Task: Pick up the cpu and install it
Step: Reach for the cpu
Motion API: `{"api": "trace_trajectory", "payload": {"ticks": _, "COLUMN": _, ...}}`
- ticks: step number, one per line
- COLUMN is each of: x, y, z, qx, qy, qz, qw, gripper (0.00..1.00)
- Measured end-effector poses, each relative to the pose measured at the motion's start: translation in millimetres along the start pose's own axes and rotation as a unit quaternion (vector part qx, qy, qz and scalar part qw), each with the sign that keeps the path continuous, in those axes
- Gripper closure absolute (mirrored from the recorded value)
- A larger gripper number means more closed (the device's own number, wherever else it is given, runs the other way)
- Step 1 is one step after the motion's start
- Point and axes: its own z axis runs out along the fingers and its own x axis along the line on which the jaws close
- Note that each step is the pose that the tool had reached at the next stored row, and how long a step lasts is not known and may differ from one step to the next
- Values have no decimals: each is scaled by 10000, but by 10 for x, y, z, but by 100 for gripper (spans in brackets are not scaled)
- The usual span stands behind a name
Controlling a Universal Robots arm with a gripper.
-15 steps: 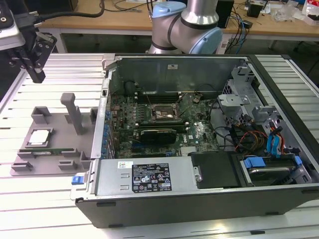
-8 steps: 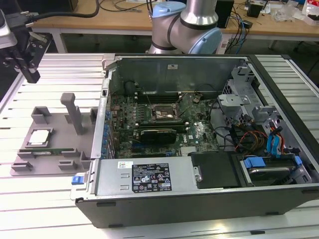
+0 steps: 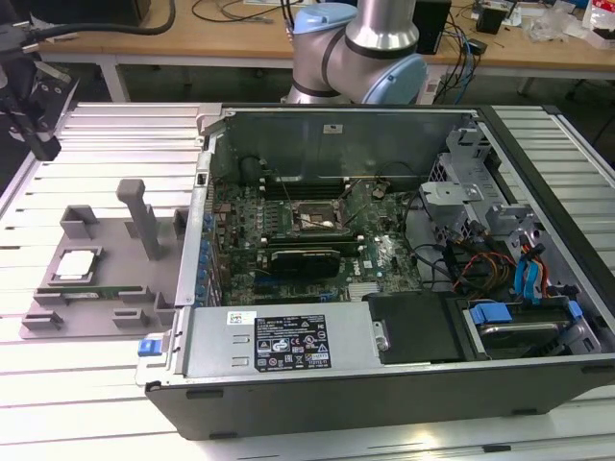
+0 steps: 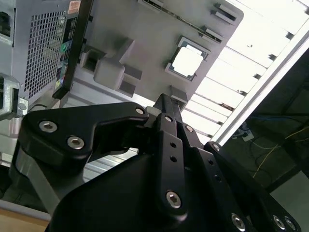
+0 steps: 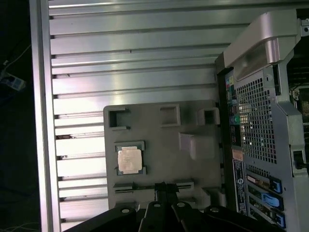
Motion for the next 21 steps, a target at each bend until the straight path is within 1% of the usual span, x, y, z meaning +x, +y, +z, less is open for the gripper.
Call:
{"api": "trace_trajectory", "payload": {"ticks": 1, "x": 16, "y": -1, "z": 0, "qx": 0, "qy": 0, "qz": 0, "qw": 10000, "gripper": 89}}
{"api": "trace_trajectory", "payload": {"ticks": 3, "x": 87, "y": -6, "z": 0, "qx": 0, "qy": 0, "qz": 0, "qw": 10000, "gripper": 89}}
{"api": "trace_trajectory", "payload": {"ticks": 6, "x": 146, "y": -11, "z": 0, "qx": 0, "qy": 0, "qz": 0, "qw": 10000, "gripper": 89}}
{"api": "trace_trajectory", "payload": {"ticks": 14, "x": 353, "y": -27, "z": 2, "qx": 0, "qy": 0, "qz": 0, "qw": 10000, "gripper": 89}}
{"api": "trace_trajectory", "payload": {"ticks": 21, "x": 355, "y": -27, "z": 3, "qx": 0, "qy": 0, "qz": 0, "qw": 10000, "gripper": 89}}
